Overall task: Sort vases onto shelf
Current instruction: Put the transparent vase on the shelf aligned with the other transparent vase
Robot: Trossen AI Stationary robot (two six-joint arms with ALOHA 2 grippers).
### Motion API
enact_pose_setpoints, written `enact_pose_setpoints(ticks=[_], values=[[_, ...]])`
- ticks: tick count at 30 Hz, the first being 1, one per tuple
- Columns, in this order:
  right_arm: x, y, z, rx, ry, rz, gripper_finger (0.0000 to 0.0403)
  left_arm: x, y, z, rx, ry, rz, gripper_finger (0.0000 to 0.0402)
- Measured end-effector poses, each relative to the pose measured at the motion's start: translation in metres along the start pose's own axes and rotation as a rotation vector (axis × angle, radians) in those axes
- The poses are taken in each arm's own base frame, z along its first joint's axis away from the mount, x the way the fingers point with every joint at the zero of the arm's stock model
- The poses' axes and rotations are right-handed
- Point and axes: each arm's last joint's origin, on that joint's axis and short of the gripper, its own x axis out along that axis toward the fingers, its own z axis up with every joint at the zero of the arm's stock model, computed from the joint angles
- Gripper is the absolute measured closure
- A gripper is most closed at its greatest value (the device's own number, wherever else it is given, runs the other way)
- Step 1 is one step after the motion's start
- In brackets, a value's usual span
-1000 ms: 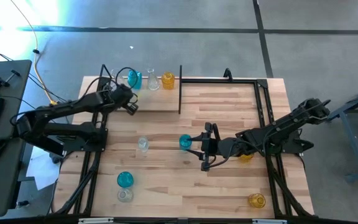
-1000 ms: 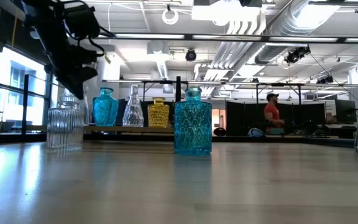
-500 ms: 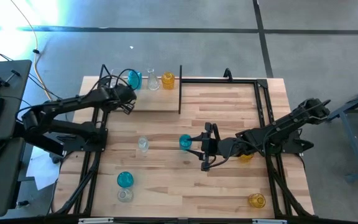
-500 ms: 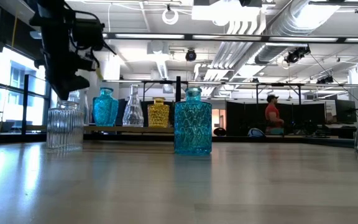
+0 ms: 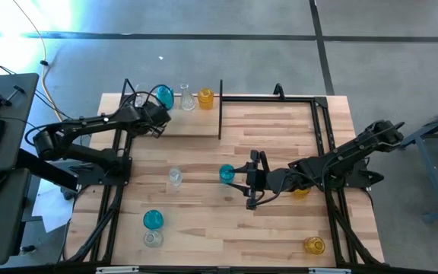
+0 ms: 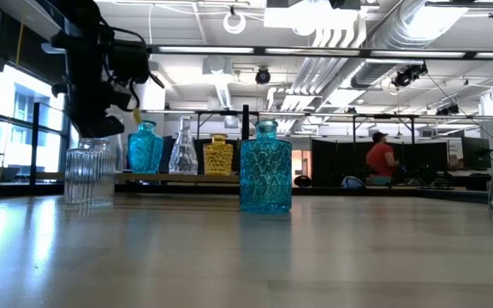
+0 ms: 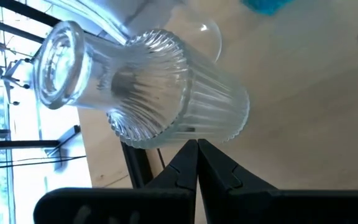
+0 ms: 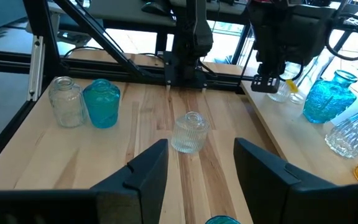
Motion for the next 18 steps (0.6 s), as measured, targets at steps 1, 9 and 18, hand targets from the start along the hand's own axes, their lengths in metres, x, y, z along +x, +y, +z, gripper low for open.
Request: enact_pose_setpoints(ticks=[1,9,18], values=[[0.000,0.000,0.000,0.000,0.000,0.000,0.0234,0.001,0.000,0.001,-0.002,-0.004,0.000,0.0401],[0.000,0.000,0.000,0.000,0.000,0.000,0.0234,0.006,0.006,0.007,-0.021,-0.014,0.005,0.0401],[0.000,0.000,-0.001,-0.004,0.007,0.012,0.0234,-0.004,0.004,0.004,-0.022,-0.037,-0.082,0.0401]])
